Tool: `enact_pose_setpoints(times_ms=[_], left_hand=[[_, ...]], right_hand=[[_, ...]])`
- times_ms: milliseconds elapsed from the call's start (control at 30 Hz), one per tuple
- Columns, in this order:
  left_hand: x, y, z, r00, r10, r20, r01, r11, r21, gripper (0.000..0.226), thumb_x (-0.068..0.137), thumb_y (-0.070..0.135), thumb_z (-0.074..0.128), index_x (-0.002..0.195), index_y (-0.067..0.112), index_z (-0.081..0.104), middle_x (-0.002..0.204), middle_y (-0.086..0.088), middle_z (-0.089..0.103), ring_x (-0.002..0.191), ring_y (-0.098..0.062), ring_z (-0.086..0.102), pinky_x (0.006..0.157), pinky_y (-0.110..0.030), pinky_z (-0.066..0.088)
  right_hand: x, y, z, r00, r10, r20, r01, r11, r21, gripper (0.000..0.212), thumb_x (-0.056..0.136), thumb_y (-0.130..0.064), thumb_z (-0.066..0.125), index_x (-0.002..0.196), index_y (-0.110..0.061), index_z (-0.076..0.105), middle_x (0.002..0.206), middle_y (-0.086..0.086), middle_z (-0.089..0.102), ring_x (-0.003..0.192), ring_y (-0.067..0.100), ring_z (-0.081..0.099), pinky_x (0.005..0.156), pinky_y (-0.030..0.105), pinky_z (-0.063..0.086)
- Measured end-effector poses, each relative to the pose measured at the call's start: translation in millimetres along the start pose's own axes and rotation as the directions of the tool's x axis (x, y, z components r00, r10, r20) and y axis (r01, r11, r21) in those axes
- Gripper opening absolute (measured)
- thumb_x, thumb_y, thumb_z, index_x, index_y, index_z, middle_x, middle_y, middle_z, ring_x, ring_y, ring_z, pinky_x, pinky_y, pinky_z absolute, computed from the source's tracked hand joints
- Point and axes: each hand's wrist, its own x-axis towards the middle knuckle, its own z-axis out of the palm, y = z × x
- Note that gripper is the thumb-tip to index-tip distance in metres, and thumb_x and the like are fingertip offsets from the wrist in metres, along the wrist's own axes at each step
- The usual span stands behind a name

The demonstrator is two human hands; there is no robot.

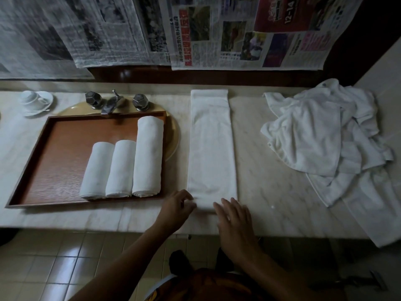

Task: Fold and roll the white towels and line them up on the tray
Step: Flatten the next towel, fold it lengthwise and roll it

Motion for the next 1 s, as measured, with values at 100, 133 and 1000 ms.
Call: enact_pose_setpoints(times_ms=[100, 133, 1000], left_hand=[[-13, -1, 14, 0.974, 0.202, -0.107, -0.163, 0.941, 0.296, 0.038, 0.095, 0.038, 0.069, 0.129, 0.023, 0.061, 0.131, 0.000, 0.055, 0.111, -0.016, 0.057, 0.092, -0.033, 0.053], [-19, -1, 22, 0.958, 0.275, -0.083, -0.223, 0.894, 0.388, 0.048, 0.093, 0.037, 0.069, 0.137, 0.022, 0.057, 0.141, -0.003, 0.053, 0.124, -0.022, 0.054, 0.103, -0.038, 0.050], [-18, -38, 18, 0.852, 0.484, 0.201, -0.492, 0.609, 0.622, 0.053, 0.099, 0.028, 0.045, 0.148, 0.008, 0.048, 0.149, -0.011, 0.056, 0.139, -0.026, 0.054, 0.111, -0.049, 0.043]], right_hand=[[-3, -2, 6, 0.998, -0.001, 0.067, 0.003, 1.000, -0.029, 0.078, 0.091, -0.008, 0.051, 0.162, -0.022, 0.022, 0.170, 0.012, 0.014, 0.157, 0.039, 0.007, 0.125, 0.056, 0.010], [-3, -2, 5, 0.998, -0.009, 0.055, 0.010, 0.999, -0.030, 0.078, 0.089, -0.009, 0.043, 0.163, -0.020, 0.021, 0.170, 0.013, 0.012, 0.157, 0.039, 0.006, 0.126, 0.055, 0.008], [18, 33, -5, 0.967, -0.243, 0.082, 0.242, 0.970, 0.020, 0.076, 0.069, 0.001, 0.082, 0.140, -0.011, 0.057, 0.139, 0.011, 0.063, 0.125, 0.030, 0.063, 0.101, 0.044, 0.054]])
